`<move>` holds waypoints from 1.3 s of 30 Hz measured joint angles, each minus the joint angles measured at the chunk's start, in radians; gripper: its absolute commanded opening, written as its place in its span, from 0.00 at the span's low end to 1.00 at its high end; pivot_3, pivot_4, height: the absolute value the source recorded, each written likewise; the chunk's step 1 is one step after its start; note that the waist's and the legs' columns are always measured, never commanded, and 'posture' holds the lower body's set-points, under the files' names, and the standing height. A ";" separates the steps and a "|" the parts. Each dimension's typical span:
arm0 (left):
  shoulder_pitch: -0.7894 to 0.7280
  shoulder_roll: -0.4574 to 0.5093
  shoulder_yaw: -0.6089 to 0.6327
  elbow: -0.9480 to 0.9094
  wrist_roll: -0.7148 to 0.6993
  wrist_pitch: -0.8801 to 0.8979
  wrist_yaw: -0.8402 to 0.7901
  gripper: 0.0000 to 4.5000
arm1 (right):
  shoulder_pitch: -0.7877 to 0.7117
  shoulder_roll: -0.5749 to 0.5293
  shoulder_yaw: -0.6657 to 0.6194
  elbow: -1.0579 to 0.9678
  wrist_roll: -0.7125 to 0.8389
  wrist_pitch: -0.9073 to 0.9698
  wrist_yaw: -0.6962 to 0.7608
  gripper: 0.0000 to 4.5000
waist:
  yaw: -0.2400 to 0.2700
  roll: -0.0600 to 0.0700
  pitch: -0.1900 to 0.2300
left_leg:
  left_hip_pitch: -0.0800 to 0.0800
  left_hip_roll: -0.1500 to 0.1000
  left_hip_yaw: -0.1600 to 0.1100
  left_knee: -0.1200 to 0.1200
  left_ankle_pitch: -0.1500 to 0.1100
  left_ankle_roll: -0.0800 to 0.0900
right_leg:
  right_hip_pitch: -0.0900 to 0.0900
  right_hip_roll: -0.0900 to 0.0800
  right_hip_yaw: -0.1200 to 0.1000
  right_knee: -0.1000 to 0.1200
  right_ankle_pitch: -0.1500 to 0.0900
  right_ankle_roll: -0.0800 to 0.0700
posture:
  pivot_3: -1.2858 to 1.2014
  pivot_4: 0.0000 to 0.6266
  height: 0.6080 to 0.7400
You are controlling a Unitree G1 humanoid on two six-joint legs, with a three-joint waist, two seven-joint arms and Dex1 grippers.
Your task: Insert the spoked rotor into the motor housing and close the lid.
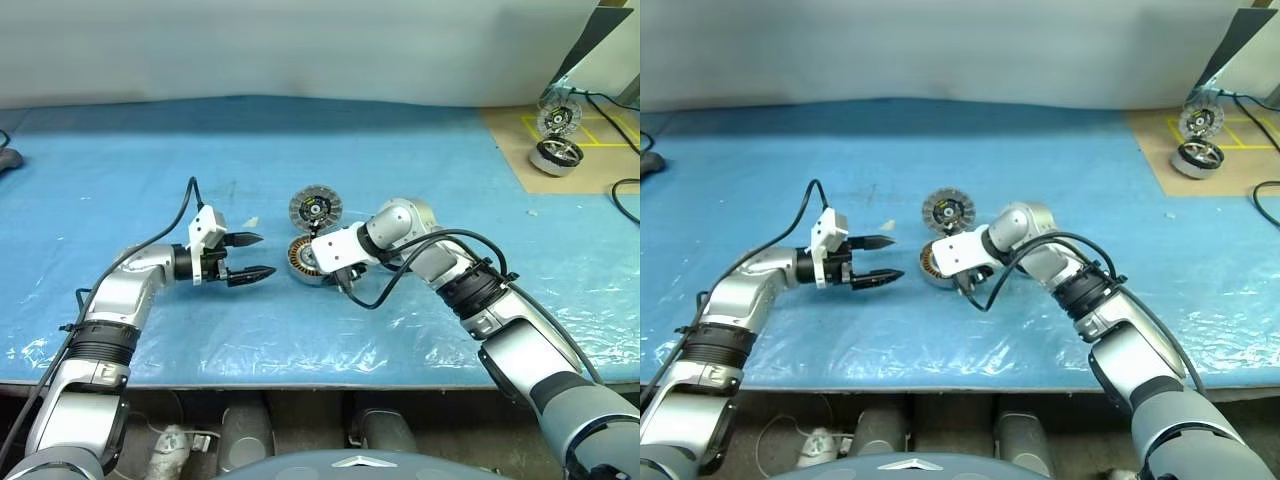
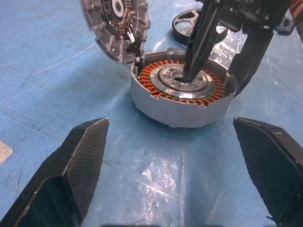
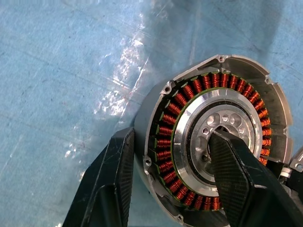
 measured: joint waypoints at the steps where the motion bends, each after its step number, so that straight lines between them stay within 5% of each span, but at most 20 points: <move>1: -0.004 -0.003 -0.002 0.006 0.003 -0.003 -0.002 1.00 | 0.000 0.004 -0.001 0.000 0.003 0.000 0.000 0.62 | -0.001 0.000 0.000 | 0.000 0.001 0.000 0.000 0.000 0.000 | 0.000 0.000 0.000 0.000 0.000 0.001 | 0.52 0.24 1.00; 6: -0.015 -0.012 -0.004 0.013 -0.008 0.024 -0.021 1.00 | 0.014 0.025 0.005 0.008 0.035 0.019 0.011 0.98 | -0.002 0.000 0.000 | 0.000 0.002 0.000 0.000 0.000 0.000 | -0.001 0.001 -0.001 0.001 -0.001 -0.002 | 0.52 0.24 1.00; 11: -0.014 -0.010 -0.004 0.012 -0.007 0.029 -0.038 1.00 | 0.024 -0.016 -0.024 -0.060 0.120 0.122 0.060 0.98 | 0.003 0.001 0.000 | -0.002 0.001 0.000 0.000 0.000 0.000 | -0.001 0.000 -0.001 0.000 -0.001 -0.002 | 0.52 0.24 1.00; 19: -0.012 -0.025 -0.002 -0.026 -0.034 0.056 -0.056 1.00 | 0.024 -0.071 -0.255 -0.326 0.403 0.439 0.079 0.98 | 0.009 0.001 0.001 | -0.002 0.002 0.000 -0.001 0.000 0.000 | -0.002 0.001 -0.002 -0.001 0.001 0.001 | 0.52 0.24 1.00; 30: 0.067 -0.088 0.006 -0.071 0.010 -0.130 0.033 1.00 | 0.291 -0.064 -0.416 -0.267 0.408 0.467 -0.352 0.98 | 0.006 0.002 0.002 | -0.002 0.001 0.000 -0.002 0.000 -0.001 | -0.002 0.000 -0.001 -0.001 0.000 0.000 | 0.52 0.24 1.00; 39: 0.272 -0.102 0.016 -0.327 -0.047 -0.030 0.155 1.00 | 0.366 -0.054 -0.402 -0.255 0.404 0.436 -0.463 0.98 | 0.003 0.003 0.002 | -0.003 0.001 0.000 -0.005 0.000 -0.001 | -0.002 0.000 -0.001 -0.004 0.001 0.002 | 0.52 0.24 1.00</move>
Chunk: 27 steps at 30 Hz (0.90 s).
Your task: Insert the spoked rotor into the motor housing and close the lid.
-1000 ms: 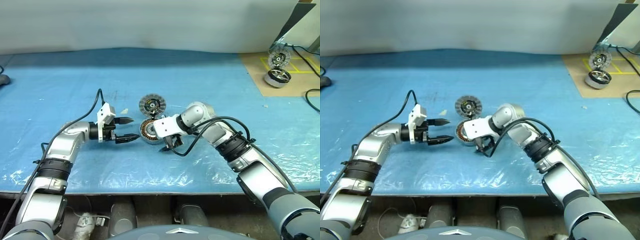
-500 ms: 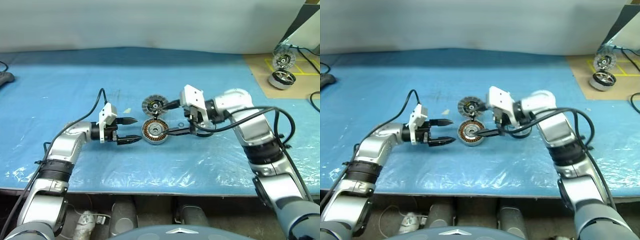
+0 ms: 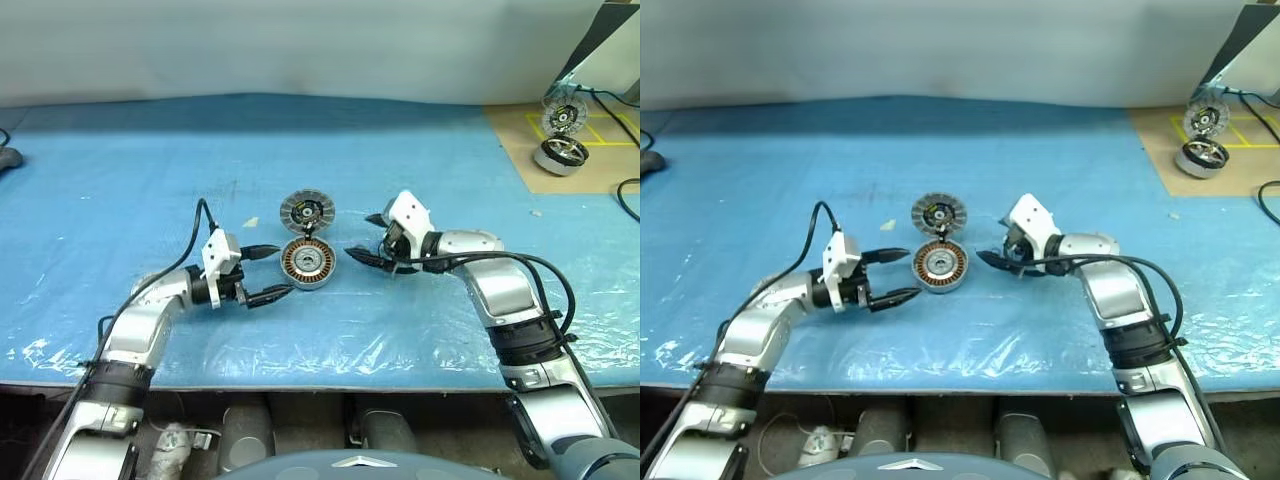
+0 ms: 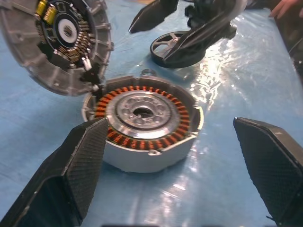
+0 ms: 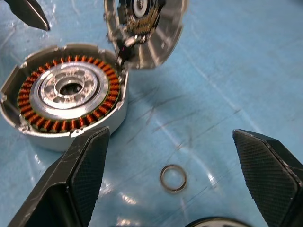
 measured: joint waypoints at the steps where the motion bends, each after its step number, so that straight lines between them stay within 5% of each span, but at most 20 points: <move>1: 0.024 -0.001 0.002 -0.039 -0.012 0.026 0.022 1.00 | 0.003 -0.001 0.012 0.007 -0.008 -0.012 -0.007 0.98 | -0.001 0.000 0.000 | 0.000 0.000 0.000 0.000 0.000 0.000 | 0.000 0.000 0.000 0.000 0.000 0.000 | 0.52 0.24 1.00; 8: 0.076 0.031 0.063 -0.194 -0.089 0.155 0.132 1.00 | 0.002 0.001 0.039 0.096 -0.040 -0.071 -0.051 0.98 | -0.001 0.002 0.001 | 0.001 0.000 0.001 0.001 0.000 0.000 | 0.000 0.000 0.001 0.001 -0.002 -0.004 | 0.52 0.24 1.00; 16: 0.035 0.123 0.152 -0.144 -0.150 0.177 0.077 1.00 | -0.001 -0.001 0.059 0.126 -0.049 -0.094 -0.042 0.98 | -0.001 0.002 0.001 | 0.002 -0.001 0.001 0.001 0.000 0.000 | 0.000 0.000 0.002 0.001 -0.001 -0.001 | 0.52 0.24 1.00; 27: 0.029 0.112 0.123 -0.163 -0.157 0.201 0.075 1.00 | -0.003 0.031 0.020 0.078 0.043 -0.021 -0.023 0.98 | -0.001 0.003 0.002 | 0.002 0.000 0.001 0.001 0.000 0.000 | 0.000 0.000 0.002 0.002 0.000 0.000 | 0.52 0.24 1.00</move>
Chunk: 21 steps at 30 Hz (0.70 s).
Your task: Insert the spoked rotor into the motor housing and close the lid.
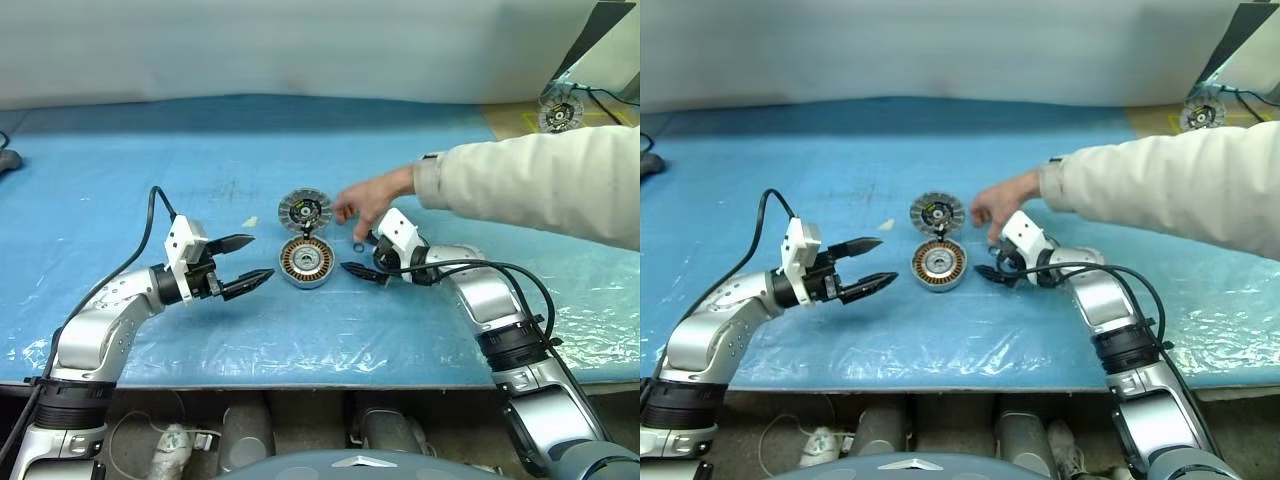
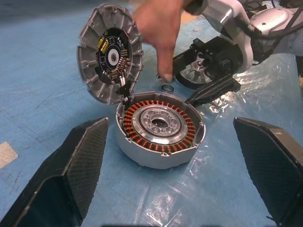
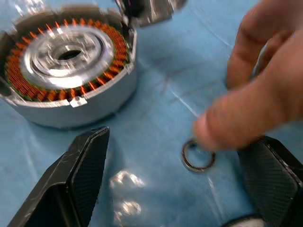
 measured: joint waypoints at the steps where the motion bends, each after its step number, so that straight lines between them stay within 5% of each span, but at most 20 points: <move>1: 0.000 -0.005 -0.008 0.000 0.002 0.000 0.002 1.00 | -0.003 -0.001 -0.007 -0.008 0.008 0.009 0.000 0.98 | 0.000 0.000 0.000 | 0.000 0.000 0.000 0.000 0.000 0.000 | 0.000 0.000 0.000 0.000 0.000 0.000 | 0.52 0.24 1.00; 12: -0.085 -0.053 -0.088 -0.106 0.003 0.114 0.124 1.00 | -0.008 -0.019 -0.006 -0.018 0.010 0.009 -0.006 0.98 | -0.003 0.000 0.000 | 0.000 0.000 0.000 0.001 0.000 0.000 | 0.000 0.000 0.000 0.000 0.000 0.000 | 0.52 0.24 1.00; 21: -0.066 0.040 0.009 -0.081 -0.056 0.134 0.053 1.00 | -0.024 0.004 -0.003 0.004 -0.002 -0.026 -0.048 0.98 | 0.000 0.000 0.000 | 0.000 -0.001 0.000 0.001 0.000 0.000 | 0.000 0.000 0.000 0.001 0.000 0.000 | 0.52 0.24 1.00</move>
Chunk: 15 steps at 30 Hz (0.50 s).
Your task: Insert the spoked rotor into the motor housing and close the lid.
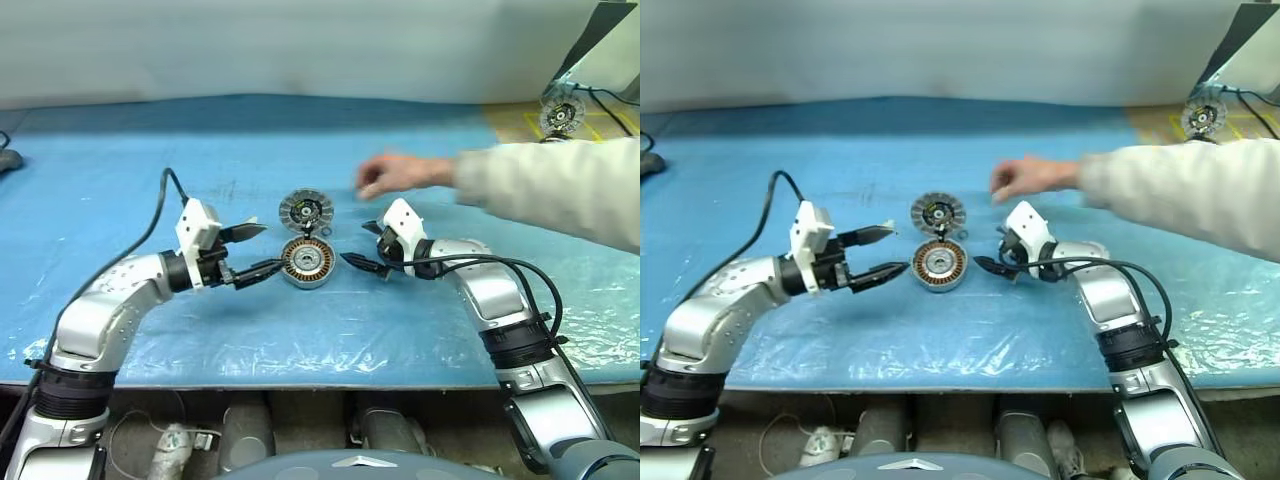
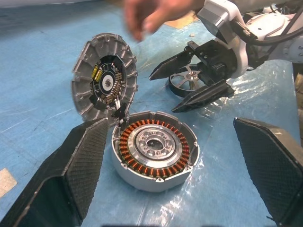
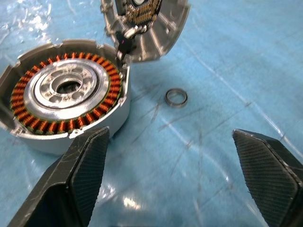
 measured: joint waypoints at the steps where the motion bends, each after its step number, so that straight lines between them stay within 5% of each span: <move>1: 0.006 0.001 0.007 0.017 0.000 -0.010 -0.013 1.00 | -0.007 0.007 0.000 0.011 -0.003 -0.011 -0.010 0.98 | 0.000 0.000 0.000 | 0.000 0.000 0.000 0.000 0.000 0.000 | 0.000 0.000 0.000 0.000 0.000 0.000 | 0.52 0.24 1.00; 15: 0.017 -0.050 -0.031 0.105 0.054 -0.099 -0.042 1.00 | -0.201 0.153 0.033 0.413 -0.079 -0.225 -0.093 0.98 | -0.001 0.000 0.000 | -0.001 0.001 0.000 0.001 0.000 0.000 | 0.000 0.000 0.000 0.001 0.000 0.000 | 0.52 0.24 1.00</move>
